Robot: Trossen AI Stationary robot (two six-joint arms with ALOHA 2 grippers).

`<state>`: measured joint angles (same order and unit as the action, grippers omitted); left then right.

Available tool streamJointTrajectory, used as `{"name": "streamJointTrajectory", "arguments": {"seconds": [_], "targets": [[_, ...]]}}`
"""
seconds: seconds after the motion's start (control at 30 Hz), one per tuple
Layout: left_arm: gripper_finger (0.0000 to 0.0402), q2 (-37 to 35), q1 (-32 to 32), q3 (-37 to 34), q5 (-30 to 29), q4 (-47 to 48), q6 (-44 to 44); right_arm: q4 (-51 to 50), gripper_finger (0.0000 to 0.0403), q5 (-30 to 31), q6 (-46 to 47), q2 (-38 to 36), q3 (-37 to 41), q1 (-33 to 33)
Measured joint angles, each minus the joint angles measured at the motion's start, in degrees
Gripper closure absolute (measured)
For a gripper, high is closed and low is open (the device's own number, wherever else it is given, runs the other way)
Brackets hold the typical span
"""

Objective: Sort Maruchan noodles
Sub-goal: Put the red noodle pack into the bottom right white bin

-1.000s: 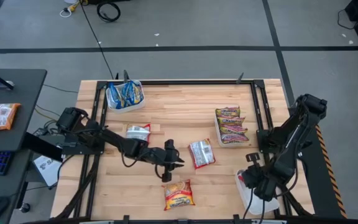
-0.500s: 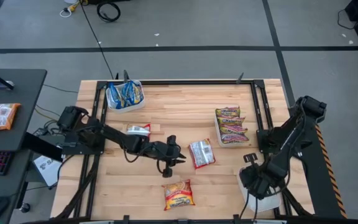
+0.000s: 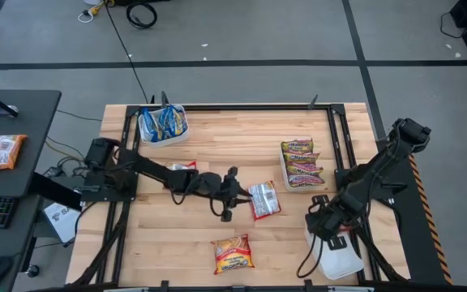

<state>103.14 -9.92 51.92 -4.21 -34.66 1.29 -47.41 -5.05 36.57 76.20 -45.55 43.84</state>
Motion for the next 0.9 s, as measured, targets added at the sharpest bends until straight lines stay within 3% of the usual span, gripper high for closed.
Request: {"name": "streamJointTrajectory", "arguments": {"seconds": [0.3,0.5,0.67,0.77,0.9], "targets": [[0.0322,1.26,0.73,-0.02,-1.25,0.45,-0.58,-2.68,0.0288,0.95,8.63,-1.46,0.49,1.8],[0.0326,1.26,1.54,-0.02,-7.87,1.18,-0.11,-4.0,0.0246,1.46,9.98,-2.4,-1.68,1.96],[0.0342,1.26,1.2,0.0,-5.75,1.7,0.8,-10.29,0.0223,2.96,9.53,-2.4,-5.1,1.94],[0.0349,1.26,1.02,0.02,-4.11,6.13,-0.54,-14.64,0.0219,3.34,11.39,-2.4,-7.02,1.12],[0.0355,1.02,1.08,0.02,-8.08,14.97,-1.03,-18.37,0.0221,4.58,13.11,-2.4,-10.58,-0.66]]}}
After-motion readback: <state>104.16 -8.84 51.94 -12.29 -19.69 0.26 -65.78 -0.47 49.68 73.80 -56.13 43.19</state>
